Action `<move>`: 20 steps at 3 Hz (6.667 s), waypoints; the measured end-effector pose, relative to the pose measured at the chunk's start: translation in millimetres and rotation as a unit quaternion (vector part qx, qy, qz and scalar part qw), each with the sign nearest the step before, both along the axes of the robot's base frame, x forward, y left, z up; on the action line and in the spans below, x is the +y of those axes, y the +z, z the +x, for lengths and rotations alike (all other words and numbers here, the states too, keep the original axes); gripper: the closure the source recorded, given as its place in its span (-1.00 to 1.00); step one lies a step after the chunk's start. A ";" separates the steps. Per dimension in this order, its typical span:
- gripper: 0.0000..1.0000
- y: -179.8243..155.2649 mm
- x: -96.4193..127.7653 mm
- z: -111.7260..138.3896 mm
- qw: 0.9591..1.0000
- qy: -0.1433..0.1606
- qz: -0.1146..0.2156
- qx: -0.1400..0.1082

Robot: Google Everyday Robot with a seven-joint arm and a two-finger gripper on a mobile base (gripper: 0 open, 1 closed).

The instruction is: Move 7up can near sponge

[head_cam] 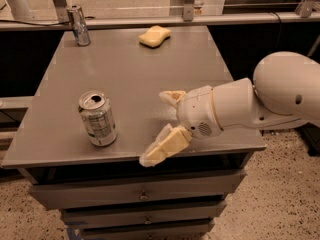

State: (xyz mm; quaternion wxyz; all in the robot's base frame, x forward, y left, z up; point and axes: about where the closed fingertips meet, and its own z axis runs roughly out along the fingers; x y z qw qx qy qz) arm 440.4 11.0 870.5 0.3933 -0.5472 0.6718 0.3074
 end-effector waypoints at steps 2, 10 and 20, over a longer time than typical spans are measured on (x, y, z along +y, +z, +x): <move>-1.00 2.5 28.4 7.9 0.996 -0.015 0.078 -0.042; 1.00 94.1 -34.6 50.3 0.970 -0.147 0.155 -0.120; 1.00 32.3 -67.3 389.4 0.947 -0.270 0.124 -0.118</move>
Offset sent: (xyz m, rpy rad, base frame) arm 0.0314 0.0574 0.0065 0.3116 -0.1695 -0.0553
